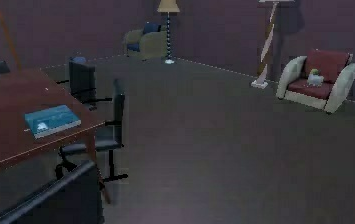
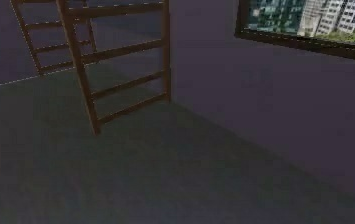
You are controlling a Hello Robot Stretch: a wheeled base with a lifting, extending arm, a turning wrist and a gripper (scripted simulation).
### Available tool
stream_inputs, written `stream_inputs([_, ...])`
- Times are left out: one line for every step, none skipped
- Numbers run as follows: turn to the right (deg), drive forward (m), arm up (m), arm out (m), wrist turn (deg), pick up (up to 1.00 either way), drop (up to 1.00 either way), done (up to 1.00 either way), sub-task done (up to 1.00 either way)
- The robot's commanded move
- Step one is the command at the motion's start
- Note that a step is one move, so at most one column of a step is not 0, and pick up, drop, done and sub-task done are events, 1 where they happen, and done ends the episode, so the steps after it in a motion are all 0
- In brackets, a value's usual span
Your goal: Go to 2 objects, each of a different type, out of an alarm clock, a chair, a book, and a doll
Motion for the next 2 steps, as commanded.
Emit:
stream_inputs([36.0,0.00,0.00,0.00,0.0,0.00,0.00,0.00,0.00])
stream_inputs([0.0,0.20,0.00,0.00,0.0,0.00,0.00,0.00,0.00])
